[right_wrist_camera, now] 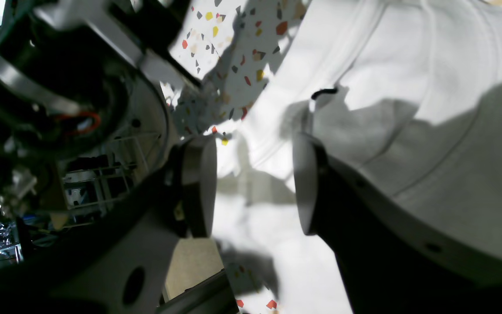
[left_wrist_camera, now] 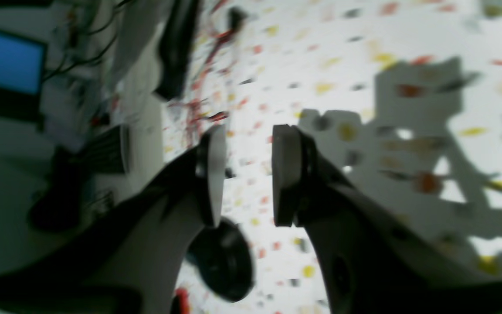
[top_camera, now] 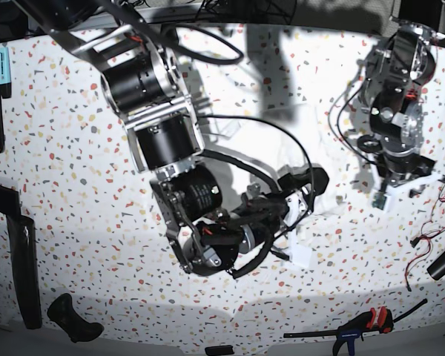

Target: Fold the T-shirt properly

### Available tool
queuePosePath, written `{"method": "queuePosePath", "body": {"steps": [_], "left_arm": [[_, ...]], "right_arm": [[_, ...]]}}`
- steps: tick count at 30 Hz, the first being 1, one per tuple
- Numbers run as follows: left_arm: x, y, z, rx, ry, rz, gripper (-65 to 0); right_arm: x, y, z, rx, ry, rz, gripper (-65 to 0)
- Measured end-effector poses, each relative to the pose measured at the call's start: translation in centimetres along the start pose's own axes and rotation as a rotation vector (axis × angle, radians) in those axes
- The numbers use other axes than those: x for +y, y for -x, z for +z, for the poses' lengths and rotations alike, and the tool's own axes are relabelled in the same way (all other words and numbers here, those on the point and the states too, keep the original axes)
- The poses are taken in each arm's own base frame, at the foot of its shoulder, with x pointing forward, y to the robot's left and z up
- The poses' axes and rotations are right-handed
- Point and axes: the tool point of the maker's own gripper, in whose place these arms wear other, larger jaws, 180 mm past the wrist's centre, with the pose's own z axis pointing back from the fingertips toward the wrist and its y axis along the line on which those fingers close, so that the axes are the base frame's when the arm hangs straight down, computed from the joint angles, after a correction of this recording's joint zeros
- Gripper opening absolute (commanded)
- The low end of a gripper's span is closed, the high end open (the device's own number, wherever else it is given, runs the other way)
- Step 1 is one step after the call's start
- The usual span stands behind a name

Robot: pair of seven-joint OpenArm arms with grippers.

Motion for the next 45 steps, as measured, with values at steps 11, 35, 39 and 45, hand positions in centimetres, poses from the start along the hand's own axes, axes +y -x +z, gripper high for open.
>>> {"method": "queuePosePath", "body": {"steps": [11,35,39,45], "left_arm": [[1.9,1.4,-0.8,0.02,0.004,0.071,-47.5],[-9.1,-9.9,17.8,-0.509,0.904,0.348,-47.6],[-11.6,-7.5,16.8,-0.409,0.91,0.381,-47.5],[-17.4,-3.8,14.9,-0.233,1.028,0.411,-47.5]], "right_arm": [[0.6,-4.7,4.0,-0.191,-0.063,0.087,-37.1],[-15.7,-5.3,11.2,-0.43,0.62,0.065,-37.2],[-16.2,-3.1,8.5,-0.313,0.611,0.069,-37.2],[-18.4,-0.4,7.6,-0.205,0.686,0.057,-37.2]]}}
